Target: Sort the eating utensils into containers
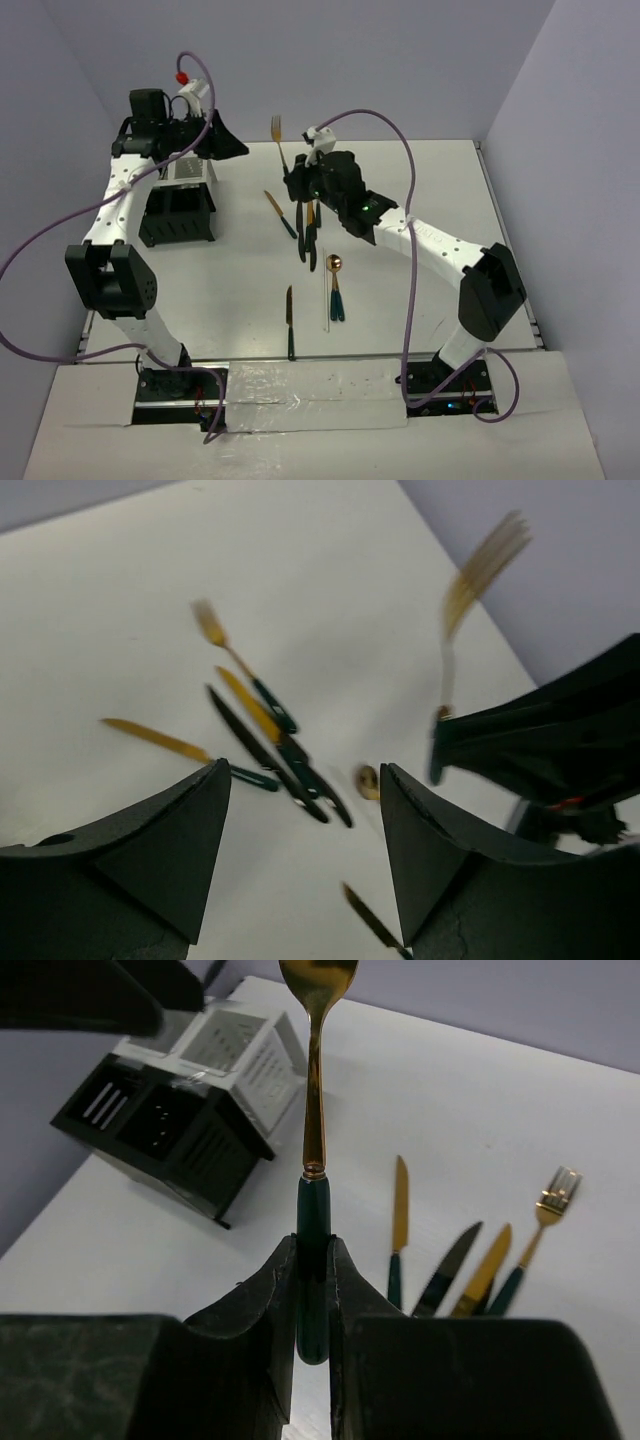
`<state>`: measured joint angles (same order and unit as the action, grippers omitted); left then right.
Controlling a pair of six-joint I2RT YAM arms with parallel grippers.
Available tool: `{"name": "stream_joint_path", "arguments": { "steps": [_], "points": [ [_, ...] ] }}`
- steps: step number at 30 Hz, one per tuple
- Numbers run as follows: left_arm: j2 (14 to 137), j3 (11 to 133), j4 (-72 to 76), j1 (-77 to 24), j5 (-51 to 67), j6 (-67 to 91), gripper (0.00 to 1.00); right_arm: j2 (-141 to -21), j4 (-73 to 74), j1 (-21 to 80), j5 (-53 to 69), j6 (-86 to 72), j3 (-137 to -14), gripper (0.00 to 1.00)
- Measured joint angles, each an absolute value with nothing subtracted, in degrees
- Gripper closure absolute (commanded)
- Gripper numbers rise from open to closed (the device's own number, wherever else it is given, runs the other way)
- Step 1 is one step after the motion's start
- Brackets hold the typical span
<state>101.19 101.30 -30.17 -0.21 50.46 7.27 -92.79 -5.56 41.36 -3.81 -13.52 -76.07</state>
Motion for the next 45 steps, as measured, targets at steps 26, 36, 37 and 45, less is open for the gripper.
{"name": "stream_joint_path", "arguments": {
  "steps": [26, 36, 37, 45],
  "points": [
    [101.19, 96.44, -24.8, -9.67, 51.35, 19.42, 0.55, -97.76, -6.7, 44.12, 1.32, -14.09, -79.99, 1.0],
    [101.19, 95.59, -23.66, -10.94, 51.18, 19.94, 1.0, -97.86, -6.15, 44.12, 0.69, -14.02, -80.64, 1.0],
    [101.19, 95.59, -23.59, -11.07, 51.29, 20.27, 1.0, -97.95, -6.09, 44.12, 0.64, -14.02, -80.64, 1.0],
    [101.19, 95.59, -23.83, -11.16, 49.19, 19.64, 1.0, -99.55, -5.06, 44.1, 0.73, -14.52, -82.19, 0.43]
  ]
}}
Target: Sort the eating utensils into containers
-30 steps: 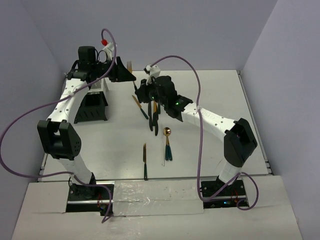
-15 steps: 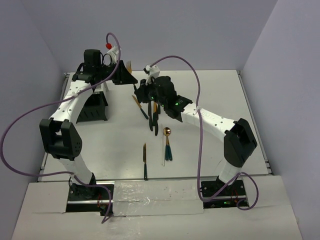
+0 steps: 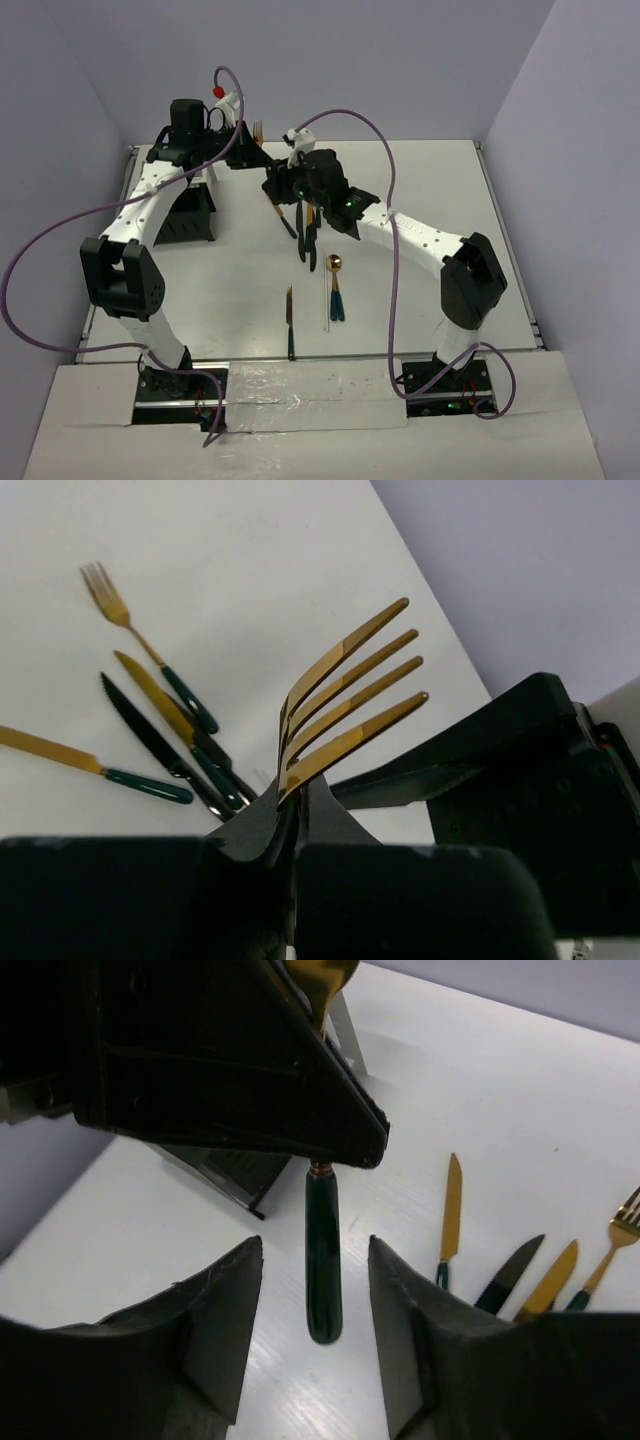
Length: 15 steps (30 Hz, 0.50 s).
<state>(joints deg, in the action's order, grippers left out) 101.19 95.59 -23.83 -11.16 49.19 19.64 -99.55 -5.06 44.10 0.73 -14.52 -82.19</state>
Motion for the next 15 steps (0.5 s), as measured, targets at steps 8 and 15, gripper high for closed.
{"name": "stream_joint_path", "arguments": {
  "steps": [8, 15],
  "points": [
    [101.1, 95.57, -23.75, -3.22, 42.87, 15.42, 1.0, -101.51, -3.86, 44.1, 2.02, -15.62, -83.96, 0.21],
    [97.01, 89.95, -22.48, 12.05, 35.68, 12.38, 1.0, -101.01, -4.86, 44.1, 1.98, -15.59, -82.0, 0.21]
  ]
}}
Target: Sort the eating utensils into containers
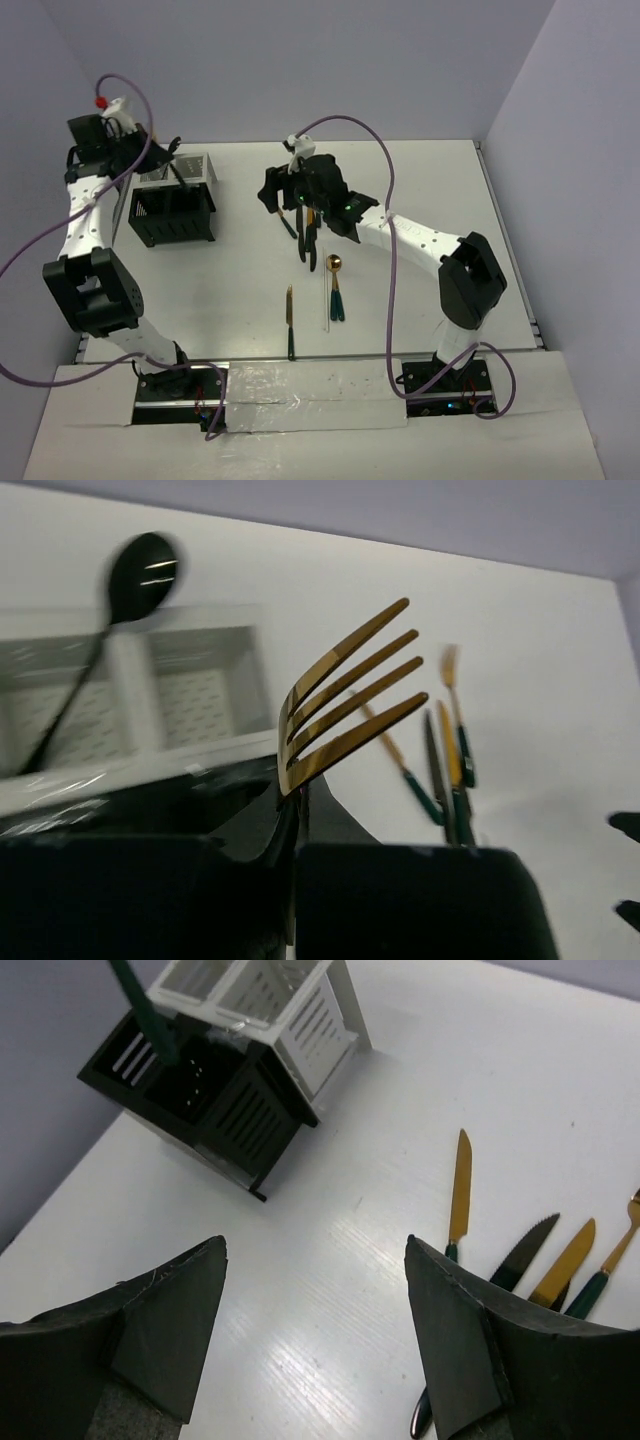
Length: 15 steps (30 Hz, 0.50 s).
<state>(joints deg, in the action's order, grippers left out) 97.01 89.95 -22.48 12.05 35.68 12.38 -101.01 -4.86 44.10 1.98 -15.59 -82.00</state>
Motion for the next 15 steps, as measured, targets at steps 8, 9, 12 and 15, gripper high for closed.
{"name": "stream_joint_path", "arguments": {
  "steps": [8, 9, 12, 15],
  "points": [
    [93.12, 83.42, -18.96, 20.51, 27.42, 9.43, 1.0, -98.61, -6.39, 43.27, 2.39, -15.73, -75.55, 0.21],
    [93.12, 83.22, -18.55, 20.71, 26.96, 9.13, 1.0, -98.59, -6.39, 43.07, 2.48, -15.79, -75.33, 0.21],
    [93.12, 82.32, -16.78, 21.17, 25.41, 7.49, 1.0, -98.45, -6.63, 42.57, 2.63, -15.88, -74.67, 0.21],
    [93.12, 80.36, -14.57, 21.85, 24.1, 5.8, 1.0, -98.35, -6.87, 42.33, 2.59, -16.1, -74.22, 0.21]
  ]
}}
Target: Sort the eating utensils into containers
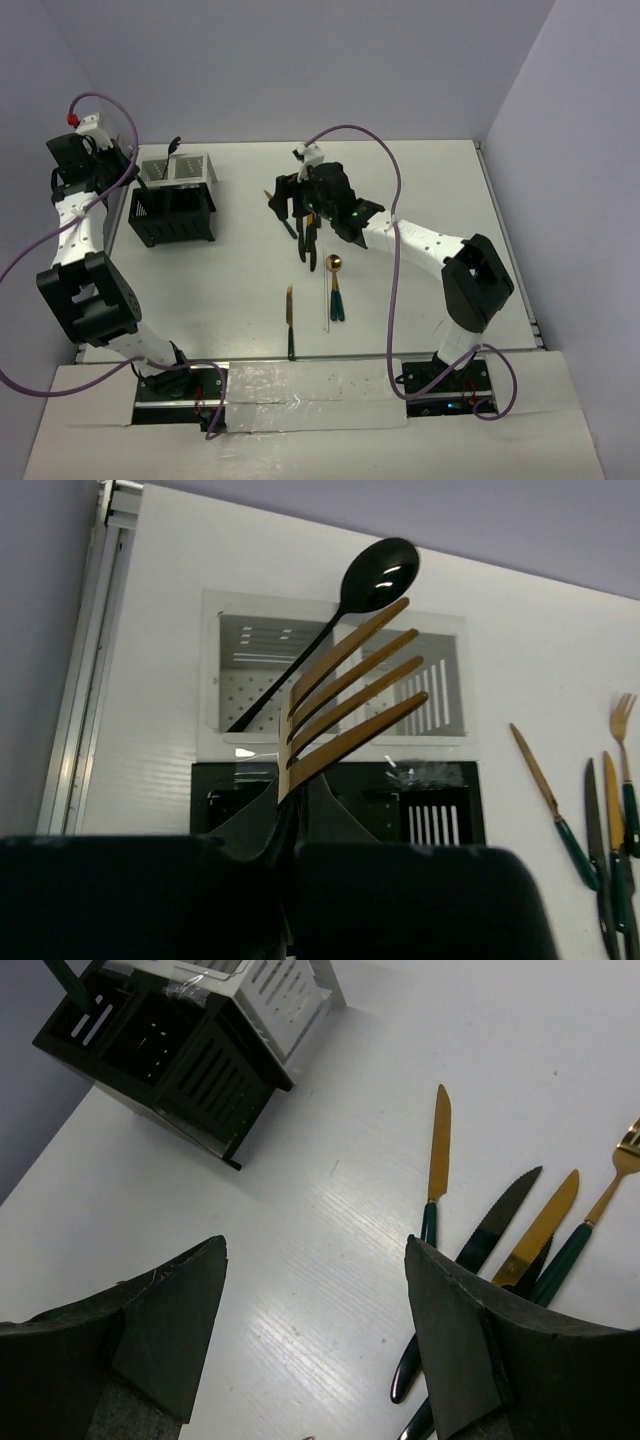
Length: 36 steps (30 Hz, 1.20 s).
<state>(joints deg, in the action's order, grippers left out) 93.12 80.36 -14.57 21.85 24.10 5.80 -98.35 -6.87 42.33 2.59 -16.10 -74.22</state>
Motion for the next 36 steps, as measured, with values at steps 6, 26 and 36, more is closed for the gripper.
{"name": "stream_joint_path", "arguments": {
  "steps": [6, 26, 36],
  "points": [
    [94.17, 76.58, -10.39, 22.26, 23.2, 3.75, 1.0, -98.3, -6.85, 42.06, 2.57, -16.88, -74.11, 0.21],
    [97.21, 67.85, -3.16, 22.26, 24.32, 6.83, 0.43, -116.86, 17.67, 35.4, -10.92, -25.3, -90.94, 0.52],
    [97.19, 75.16, -8.21, 22.72, 21.04, 9.85, 0.36, -124.11, 22.5, 34.04, -11.94, -25.26, -96.62, 0.55]
  ]
}}
